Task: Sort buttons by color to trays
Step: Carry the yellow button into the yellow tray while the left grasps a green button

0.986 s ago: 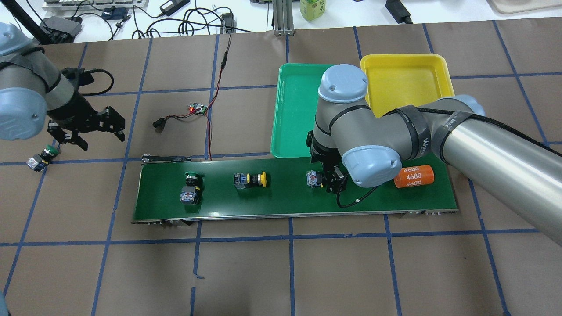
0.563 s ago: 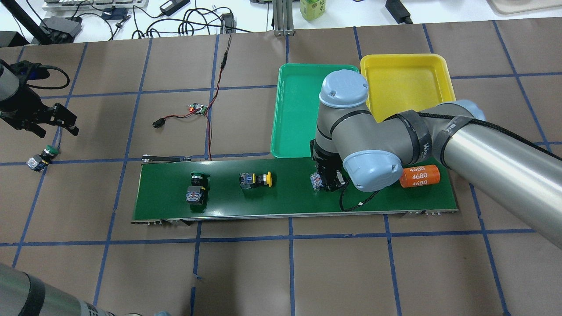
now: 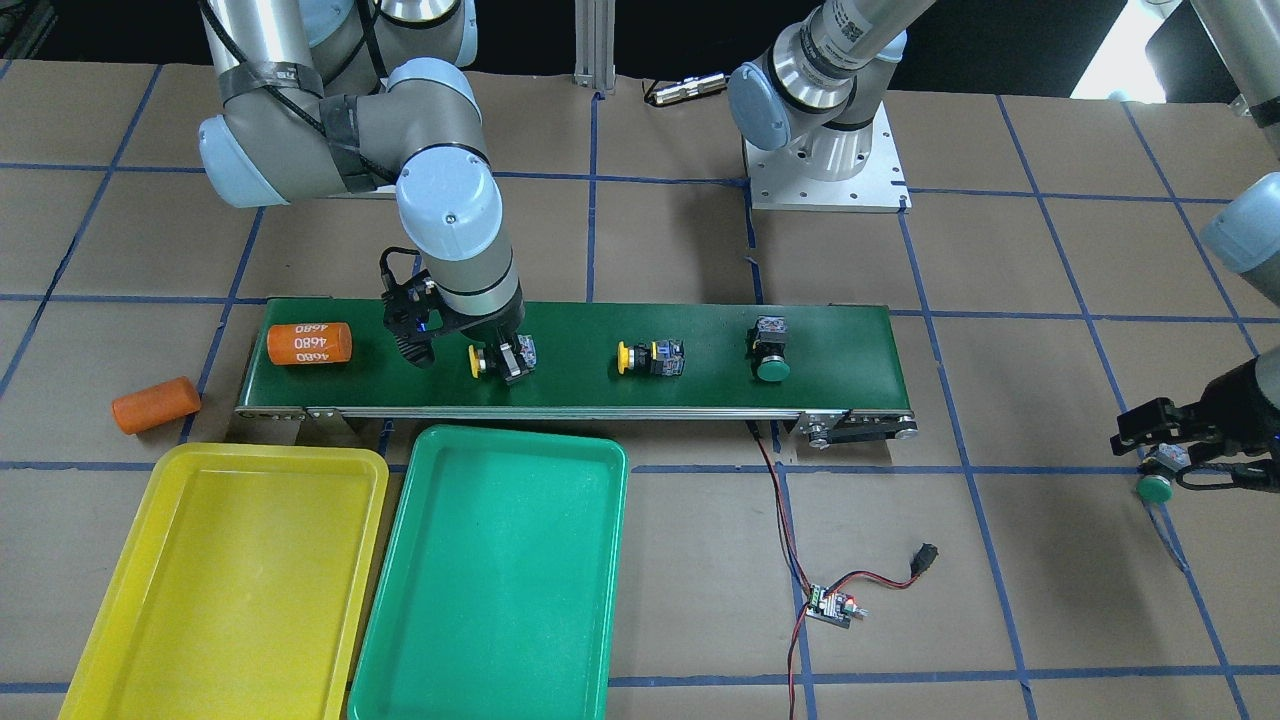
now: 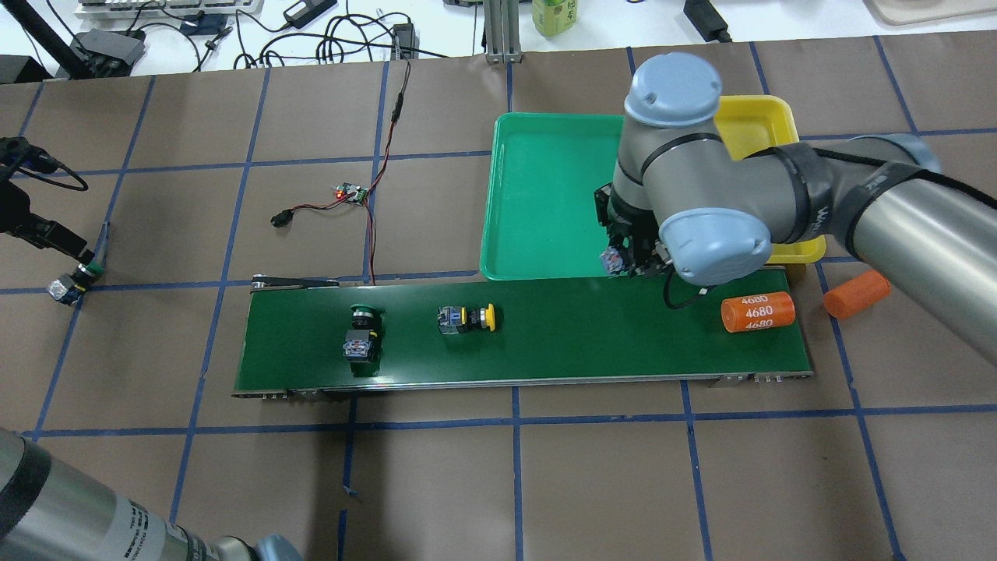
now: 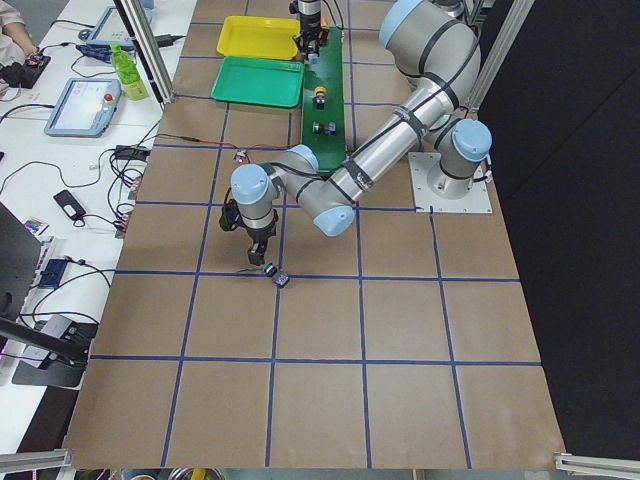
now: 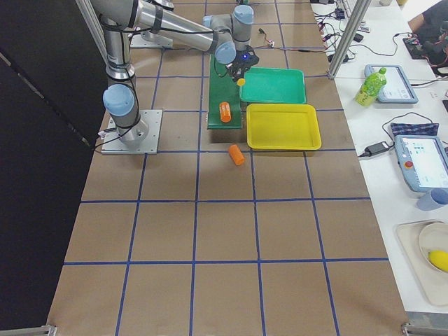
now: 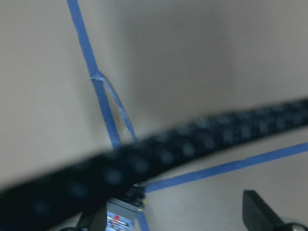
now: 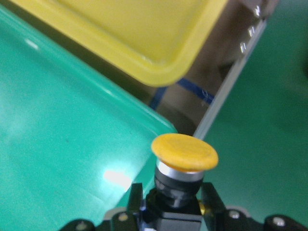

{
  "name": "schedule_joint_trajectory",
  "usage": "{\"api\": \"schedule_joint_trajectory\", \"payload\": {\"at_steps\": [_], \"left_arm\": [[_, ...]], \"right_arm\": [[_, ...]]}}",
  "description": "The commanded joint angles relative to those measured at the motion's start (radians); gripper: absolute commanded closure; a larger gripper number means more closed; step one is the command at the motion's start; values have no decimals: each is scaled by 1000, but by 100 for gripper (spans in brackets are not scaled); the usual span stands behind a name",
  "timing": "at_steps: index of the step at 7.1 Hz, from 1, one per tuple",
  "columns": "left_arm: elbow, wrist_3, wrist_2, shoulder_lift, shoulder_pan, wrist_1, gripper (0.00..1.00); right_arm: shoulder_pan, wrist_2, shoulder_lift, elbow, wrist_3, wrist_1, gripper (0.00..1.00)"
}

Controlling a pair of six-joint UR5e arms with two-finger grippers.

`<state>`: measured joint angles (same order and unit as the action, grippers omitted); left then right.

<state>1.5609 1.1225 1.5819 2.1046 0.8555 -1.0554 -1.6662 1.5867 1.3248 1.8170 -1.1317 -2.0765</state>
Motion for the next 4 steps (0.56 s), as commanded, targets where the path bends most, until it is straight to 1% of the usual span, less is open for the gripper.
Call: {"api": "schedule_joint_trajectory", "payload": {"at_steps": [1,2,3,4], "left_arm": [[23,187,0,40,-35,50,0],[39,236,0,58,-36,78,0],[44,258,1,72,-36,118,0],[44,266,1,75,-36,123,24]], "right_arm": [[216,3,-106,-153,228,-16,100],[224,13,-155,-183,297,-26,100],[238,15,-186,-192,340,-34,100],[264,13,-202,-193,346,-95,54]]}}
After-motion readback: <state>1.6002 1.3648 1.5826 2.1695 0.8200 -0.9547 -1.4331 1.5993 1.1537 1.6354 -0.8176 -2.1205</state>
